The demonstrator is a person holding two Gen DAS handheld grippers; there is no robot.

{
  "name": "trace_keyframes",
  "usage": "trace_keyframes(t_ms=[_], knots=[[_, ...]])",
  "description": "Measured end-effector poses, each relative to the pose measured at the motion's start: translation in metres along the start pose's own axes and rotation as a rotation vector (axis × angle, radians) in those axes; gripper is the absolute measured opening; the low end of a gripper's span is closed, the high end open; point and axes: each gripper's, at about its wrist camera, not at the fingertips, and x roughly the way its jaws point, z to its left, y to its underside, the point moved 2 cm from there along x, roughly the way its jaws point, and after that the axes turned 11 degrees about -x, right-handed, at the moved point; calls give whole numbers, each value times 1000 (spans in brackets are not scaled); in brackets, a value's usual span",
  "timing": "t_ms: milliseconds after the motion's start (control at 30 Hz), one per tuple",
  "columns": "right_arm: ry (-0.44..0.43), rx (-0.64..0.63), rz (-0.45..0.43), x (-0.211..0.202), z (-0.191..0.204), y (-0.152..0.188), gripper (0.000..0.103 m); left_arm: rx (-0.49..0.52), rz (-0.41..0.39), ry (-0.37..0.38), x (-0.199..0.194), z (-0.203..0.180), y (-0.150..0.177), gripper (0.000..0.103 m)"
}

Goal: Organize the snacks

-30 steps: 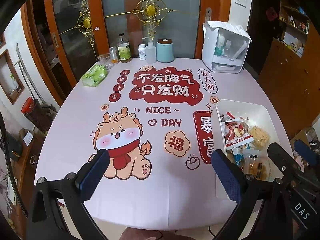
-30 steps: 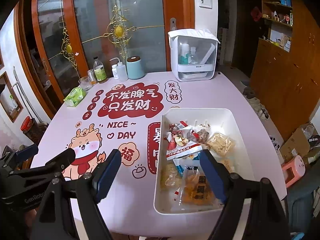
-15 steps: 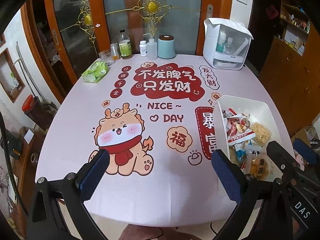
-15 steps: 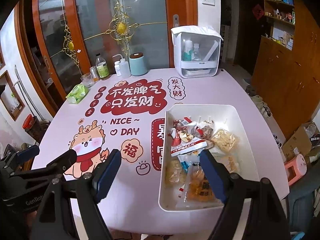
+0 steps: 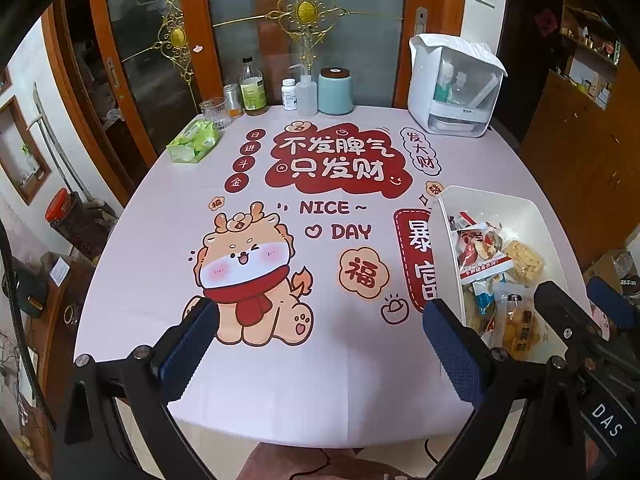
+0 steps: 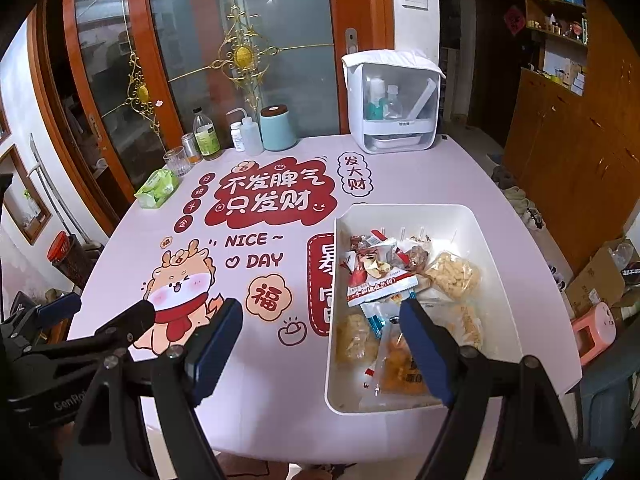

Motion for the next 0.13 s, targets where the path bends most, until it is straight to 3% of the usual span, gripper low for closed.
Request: trace_keyframes(t_ms=[133], knots=[[-2,-4,-2,-1,0,1,81,0,0,-1,0,-1,0,101]])
